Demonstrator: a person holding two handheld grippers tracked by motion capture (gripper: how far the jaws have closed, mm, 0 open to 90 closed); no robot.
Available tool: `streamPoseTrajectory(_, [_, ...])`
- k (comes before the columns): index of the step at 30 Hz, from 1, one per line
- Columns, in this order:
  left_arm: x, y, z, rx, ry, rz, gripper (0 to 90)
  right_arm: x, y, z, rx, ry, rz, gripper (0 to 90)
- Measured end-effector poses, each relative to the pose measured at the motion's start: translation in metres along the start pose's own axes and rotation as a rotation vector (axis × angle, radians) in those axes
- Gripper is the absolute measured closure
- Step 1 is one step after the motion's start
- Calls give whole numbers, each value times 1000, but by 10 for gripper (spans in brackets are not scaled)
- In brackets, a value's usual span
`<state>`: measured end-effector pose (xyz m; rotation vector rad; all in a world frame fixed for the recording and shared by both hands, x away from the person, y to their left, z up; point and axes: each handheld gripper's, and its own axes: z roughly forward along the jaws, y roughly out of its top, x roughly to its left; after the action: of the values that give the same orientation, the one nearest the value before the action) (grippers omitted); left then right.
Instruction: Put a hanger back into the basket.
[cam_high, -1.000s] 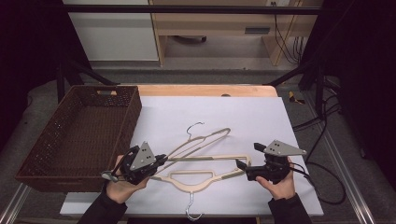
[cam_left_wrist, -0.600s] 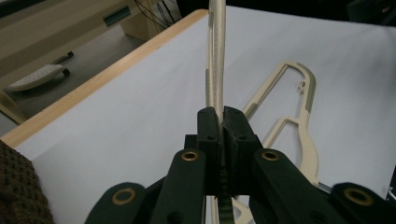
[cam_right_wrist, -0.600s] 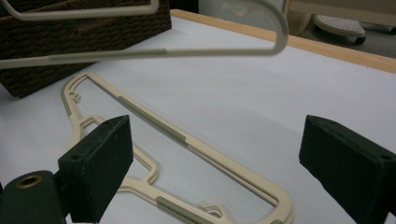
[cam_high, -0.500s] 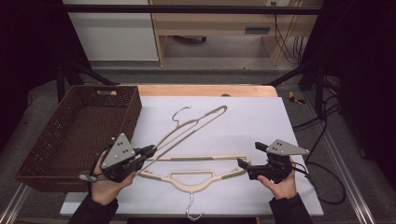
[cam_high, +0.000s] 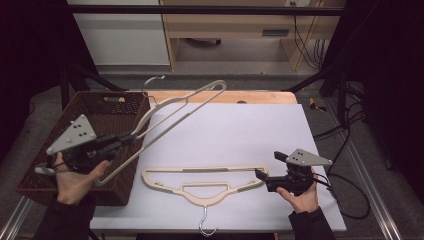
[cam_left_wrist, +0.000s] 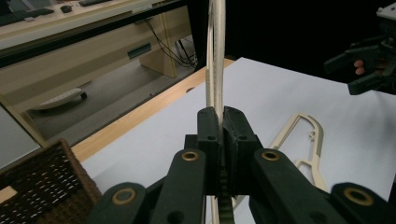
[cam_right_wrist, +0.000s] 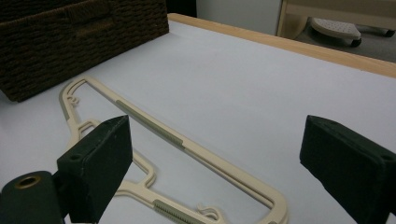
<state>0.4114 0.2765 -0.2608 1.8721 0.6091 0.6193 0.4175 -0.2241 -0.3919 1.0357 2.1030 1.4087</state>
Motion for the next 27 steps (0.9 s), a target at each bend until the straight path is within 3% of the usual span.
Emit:
streamPoseTrajectory(7, [44,-7,-22,-15,37,-32,859,0,0,-1,-1,-2,6,93])
streamPoseTrajectory(12, [71,-17,-35,7,90,-48,859,0,0,0,5,-2,4,92])
streamPoseTrajectory(17, [97,-35,-42,41,103,-57,858,0,0,0,5,-2,1,85])
streamPoseTrajectory(27, [139,-80,-56,79,148,-160,859,-2,2,-1,-7,-15,1,54])
